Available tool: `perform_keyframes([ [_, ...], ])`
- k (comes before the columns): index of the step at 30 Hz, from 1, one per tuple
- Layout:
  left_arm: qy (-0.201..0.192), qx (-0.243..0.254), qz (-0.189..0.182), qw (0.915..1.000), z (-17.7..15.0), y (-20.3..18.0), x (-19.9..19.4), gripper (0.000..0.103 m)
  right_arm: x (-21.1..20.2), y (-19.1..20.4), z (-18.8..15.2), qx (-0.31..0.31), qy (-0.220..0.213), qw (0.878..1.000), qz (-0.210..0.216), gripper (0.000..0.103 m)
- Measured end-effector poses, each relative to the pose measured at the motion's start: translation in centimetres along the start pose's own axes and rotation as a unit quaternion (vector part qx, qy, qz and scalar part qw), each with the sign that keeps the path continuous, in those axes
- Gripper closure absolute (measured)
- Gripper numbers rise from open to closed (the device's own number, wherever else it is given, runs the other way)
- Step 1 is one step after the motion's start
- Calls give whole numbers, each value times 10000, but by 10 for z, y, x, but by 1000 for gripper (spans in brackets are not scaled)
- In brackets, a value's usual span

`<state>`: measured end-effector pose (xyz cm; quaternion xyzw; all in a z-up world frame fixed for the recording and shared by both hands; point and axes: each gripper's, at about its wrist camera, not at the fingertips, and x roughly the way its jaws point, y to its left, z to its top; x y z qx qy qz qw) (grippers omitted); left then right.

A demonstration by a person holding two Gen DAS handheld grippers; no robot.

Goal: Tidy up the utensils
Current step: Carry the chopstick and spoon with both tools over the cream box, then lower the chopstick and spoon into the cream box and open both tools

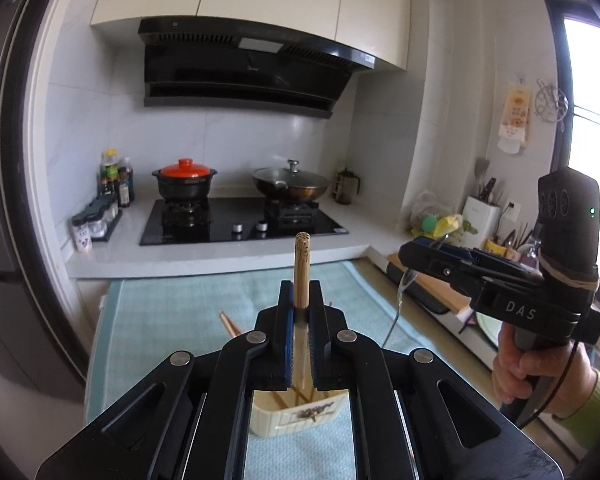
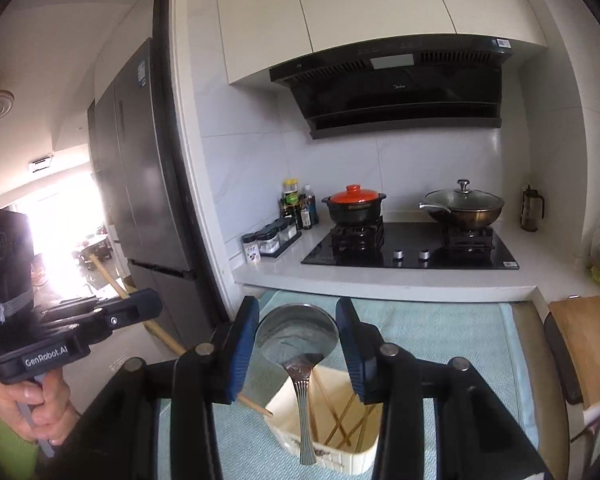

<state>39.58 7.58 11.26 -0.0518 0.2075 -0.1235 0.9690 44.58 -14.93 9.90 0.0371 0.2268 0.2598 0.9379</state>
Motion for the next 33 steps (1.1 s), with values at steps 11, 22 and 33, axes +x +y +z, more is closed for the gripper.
perform_keyframes([
  [11,1151,-467,88,9922,-50,34,132,99,103,-78,-70,1166,759,9901,-162,62],
  [22,1712,-397,144,9843,-78,34,182,98,158,-110,-112,1720,1513,9725,-433,60],
  [33,1276,-327,310,9908,-70,32,102,33,79,-85,-68,1014,951,9883,-629,43],
])
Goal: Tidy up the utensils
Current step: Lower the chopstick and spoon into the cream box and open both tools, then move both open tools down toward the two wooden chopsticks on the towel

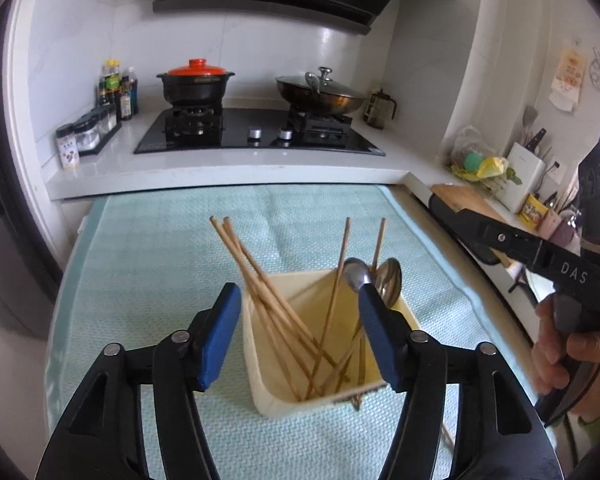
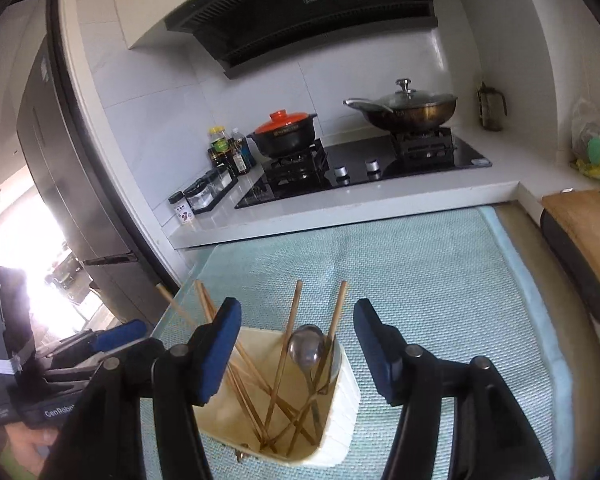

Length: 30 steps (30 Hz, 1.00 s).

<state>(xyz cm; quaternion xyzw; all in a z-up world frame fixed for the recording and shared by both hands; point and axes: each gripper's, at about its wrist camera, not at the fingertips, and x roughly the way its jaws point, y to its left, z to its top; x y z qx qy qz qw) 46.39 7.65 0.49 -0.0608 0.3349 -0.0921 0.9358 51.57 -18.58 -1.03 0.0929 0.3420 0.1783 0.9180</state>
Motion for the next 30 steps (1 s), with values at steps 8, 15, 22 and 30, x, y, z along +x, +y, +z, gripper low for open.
perform_keyframes([
  [8,371,162,43,9992,-114,-6,-77,16,-110,-2,-76,-599,83,9970,-487,38],
  [15,739,132,464,9961,-203,-38,-78,16,-142,-13,-196,-458,693,9902,-1119,38],
  [22,792,150,679,9944,-216,-55,-73,16,-150,-7,-260,-407,1045,9852,-1296,38],
  [30,731,321,778,9938,-216,-62,-74,16,-149,-10,-270,-384,1144,9843,-1286,38],
])
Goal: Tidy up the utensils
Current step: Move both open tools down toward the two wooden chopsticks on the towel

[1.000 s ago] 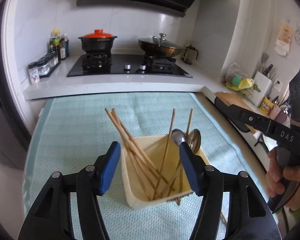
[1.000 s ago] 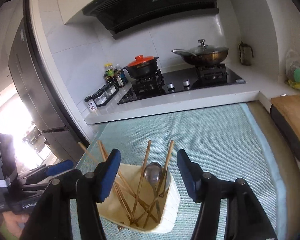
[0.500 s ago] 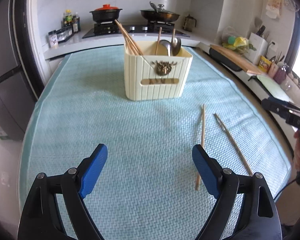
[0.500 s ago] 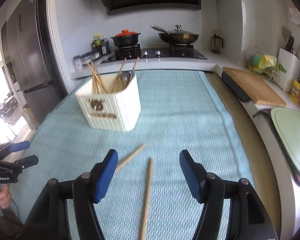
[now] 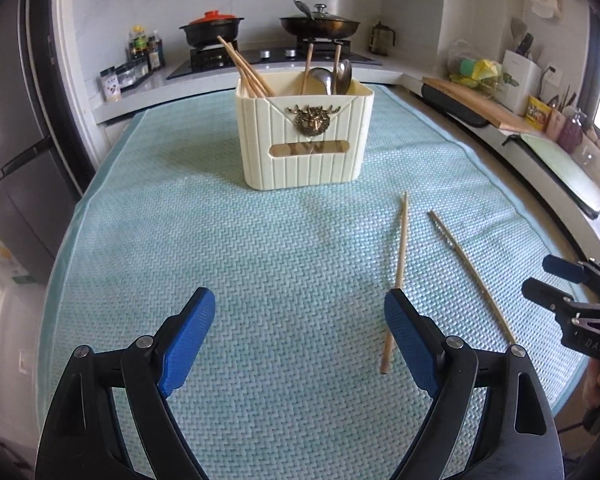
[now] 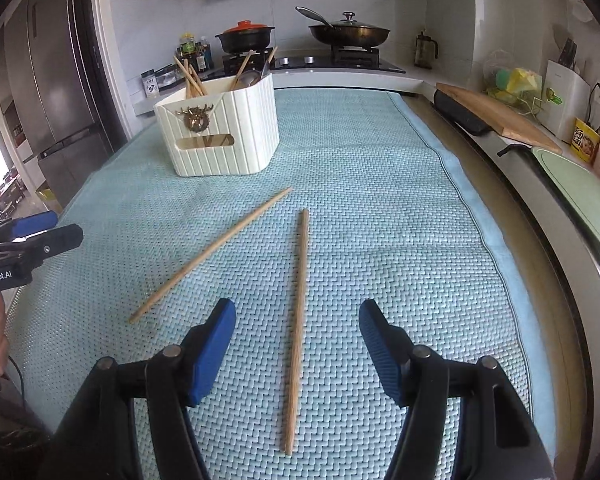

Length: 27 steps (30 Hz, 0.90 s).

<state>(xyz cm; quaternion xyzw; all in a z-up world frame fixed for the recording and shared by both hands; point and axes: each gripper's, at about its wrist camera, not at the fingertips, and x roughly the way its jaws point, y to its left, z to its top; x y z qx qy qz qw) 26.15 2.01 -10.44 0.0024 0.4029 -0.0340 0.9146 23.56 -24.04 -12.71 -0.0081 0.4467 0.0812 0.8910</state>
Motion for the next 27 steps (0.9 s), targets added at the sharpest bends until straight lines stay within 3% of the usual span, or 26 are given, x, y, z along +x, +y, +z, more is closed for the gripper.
perform_keyframes([
  [4,103,53,-82,9999,0,0,7,16,7,-3,0,23,79,10000,-8,37],
  [8,254,209,-469,9984,10,-4,19,16,18,-8,2,22,235,9997,-56,38],
  [15,645,995,-1236,9852,50,-52,73,16,44,-17,20,16,422,9991,-2,38],
  [21,1126,1358,-1287,9759,68,-89,134,22,79,-16,37,-178,665,9976,75,38],
  [27,1303,1783,-1131,9687,70,-115,162,33,96,-16,44,-403,880,9953,91,45],
])
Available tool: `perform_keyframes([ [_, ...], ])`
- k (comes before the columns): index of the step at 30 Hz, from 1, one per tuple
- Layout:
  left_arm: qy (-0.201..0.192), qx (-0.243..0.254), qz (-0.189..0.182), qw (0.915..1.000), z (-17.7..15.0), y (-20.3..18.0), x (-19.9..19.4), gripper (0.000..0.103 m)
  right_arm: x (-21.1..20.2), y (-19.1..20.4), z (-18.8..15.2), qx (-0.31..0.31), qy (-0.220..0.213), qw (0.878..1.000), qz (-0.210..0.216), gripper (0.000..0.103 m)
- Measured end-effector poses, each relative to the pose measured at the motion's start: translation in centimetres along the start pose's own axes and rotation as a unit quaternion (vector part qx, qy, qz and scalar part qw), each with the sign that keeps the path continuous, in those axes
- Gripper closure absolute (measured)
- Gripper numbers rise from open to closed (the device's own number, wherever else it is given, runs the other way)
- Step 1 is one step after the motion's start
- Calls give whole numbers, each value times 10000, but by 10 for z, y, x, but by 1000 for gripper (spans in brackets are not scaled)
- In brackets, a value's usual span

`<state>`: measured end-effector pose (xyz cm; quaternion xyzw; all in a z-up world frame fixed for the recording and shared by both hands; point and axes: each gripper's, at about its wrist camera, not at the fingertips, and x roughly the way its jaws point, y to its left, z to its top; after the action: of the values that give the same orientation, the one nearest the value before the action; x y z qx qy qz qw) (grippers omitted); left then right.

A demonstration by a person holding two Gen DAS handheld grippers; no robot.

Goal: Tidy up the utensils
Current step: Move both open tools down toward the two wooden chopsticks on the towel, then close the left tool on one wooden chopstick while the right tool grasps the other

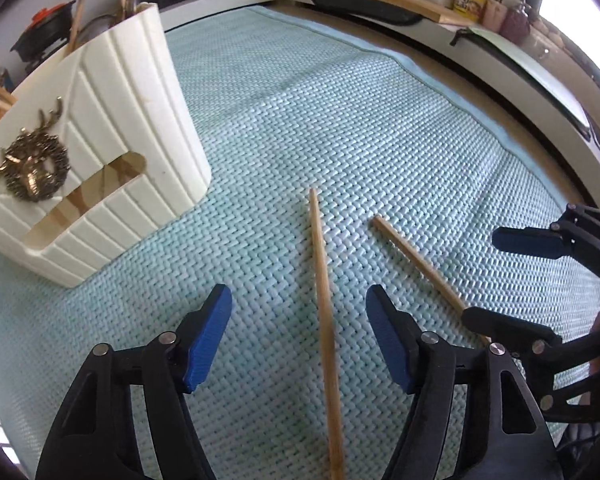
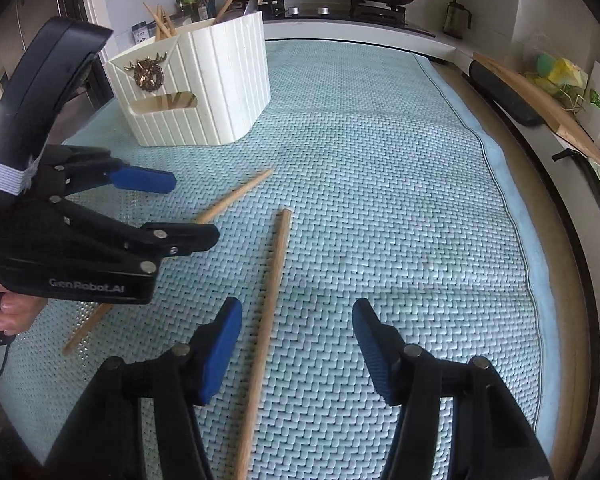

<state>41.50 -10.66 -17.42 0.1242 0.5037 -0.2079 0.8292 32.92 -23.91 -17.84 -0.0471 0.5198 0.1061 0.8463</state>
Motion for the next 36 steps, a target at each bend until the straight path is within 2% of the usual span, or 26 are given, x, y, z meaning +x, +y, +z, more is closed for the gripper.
perform_keyframes([
  [1,-15,65,74,10000,1,-3,2,34,1,0,1,-7,20,10000,16,45],
  [4,-37,226,227,9995,1,-9,5,50,5,2,5,-69,79,9999,128,46],
  [6,-33,238,112,9996,-3,-8,3,76,10,6,9,-180,131,9997,140,48],
  [8,7,205,35,9998,-11,-2,-1,93,17,11,12,-269,219,9993,149,53],
  [9,6,168,21,9999,-15,1,-4,95,20,12,14,-277,272,9991,147,57],
  [14,92,124,-29,9999,-38,12,-17,97,26,23,21,-410,326,9985,139,58],
  [17,81,85,-6,9999,-42,15,-23,92,33,28,30,-465,384,9982,80,60],
  [18,87,75,35,9999,-41,15,-22,83,35,27,34,-476,398,9981,52,64],
  [20,96,77,83,9999,-38,14,-20,72,39,28,40,-431,462,9980,26,67],
  [23,171,166,123,9996,-33,6,-13,71,43,26,49,-337,540,9980,-31,81],
  [24,207,200,156,9995,-31,4,-11,71,44,24,52,-291,544,9981,-40,90],
  [25,229,220,165,9994,-29,2,-9,71,46,21,54,-219,545,9983,-6,95],
  [26,258,203,151,9993,-27,2,-7,75,47,16,56,-118,550,9984,93,96],
  [28,317,99,53,9994,-22,4,-6,98,50,7,60,105,559,9981,254,96],
  [32,239,-191,-97,9995,-21,12,-11,99,35,-9,61,564,337,9962,577,96],
  [36,-238,-454,-146,9986,-36,22,-56,99,-1,-18,62,847,-98,9926,863,96],
])
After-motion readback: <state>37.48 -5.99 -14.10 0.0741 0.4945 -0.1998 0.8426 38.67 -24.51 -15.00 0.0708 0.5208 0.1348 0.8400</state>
